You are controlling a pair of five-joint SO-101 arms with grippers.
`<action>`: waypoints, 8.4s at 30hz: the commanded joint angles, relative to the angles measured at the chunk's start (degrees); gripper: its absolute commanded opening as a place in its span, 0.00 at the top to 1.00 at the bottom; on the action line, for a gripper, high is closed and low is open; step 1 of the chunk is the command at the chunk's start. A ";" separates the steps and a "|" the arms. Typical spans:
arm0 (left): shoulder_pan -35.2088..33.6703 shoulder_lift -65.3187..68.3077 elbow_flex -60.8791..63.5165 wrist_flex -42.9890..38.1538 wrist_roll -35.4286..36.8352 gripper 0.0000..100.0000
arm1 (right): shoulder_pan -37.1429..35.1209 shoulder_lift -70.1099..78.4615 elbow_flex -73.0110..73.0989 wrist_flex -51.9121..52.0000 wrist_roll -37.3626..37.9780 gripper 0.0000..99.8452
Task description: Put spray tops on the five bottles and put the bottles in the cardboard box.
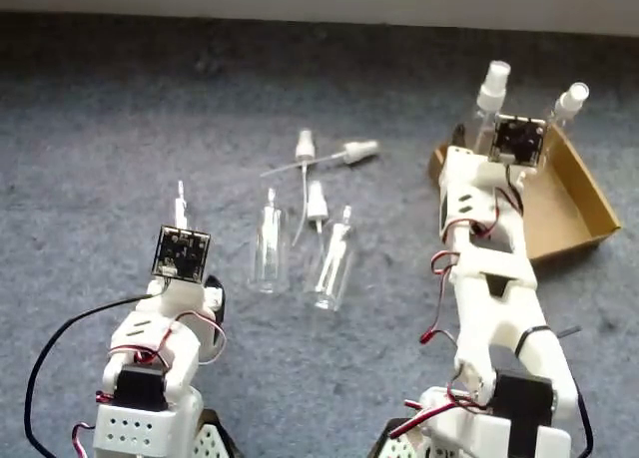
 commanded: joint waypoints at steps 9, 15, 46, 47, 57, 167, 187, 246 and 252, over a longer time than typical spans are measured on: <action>1.01 -0.48 1.19 -0.70 -0.53 1.00 | 3.65 6.11 -0.40 -17.54 -8.35 0.87; 1.01 -0.48 1.19 -0.70 -0.53 1.00 | 3.65 11.82 -0.48 -24.57 -8.35 0.87; 1.01 -0.48 1.19 -0.97 -0.53 1.00 | 3.56 18.07 -0.22 -34.59 -4.22 0.87; 1.01 -0.48 1.19 -0.97 -0.53 1.00 | 3.56 18.15 -0.22 -34.59 -4.22 0.87; 1.01 -0.48 1.19 -0.79 -0.53 1.00 | 3.65 18.07 -0.13 -34.68 -1.41 0.87; 3.56 -0.48 1.19 -2.37 -0.44 1.00 | 0.13 35.03 -8.40 -36.70 2.11 0.80; 3.56 -0.48 1.19 -2.37 -0.44 1.00 | 0.13 31.87 -7.78 -36.70 2.55 0.76; 3.38 -0.48 1.19 -2.29 -0.44 1.00 | 2.59 -11.03 18.15 -36.44 5.80 0.75; 3.38 -0.48 1.19 -2.29 -0.44 1.00 | 3.56 -24.75 23.43 -31.87 5.71 0.75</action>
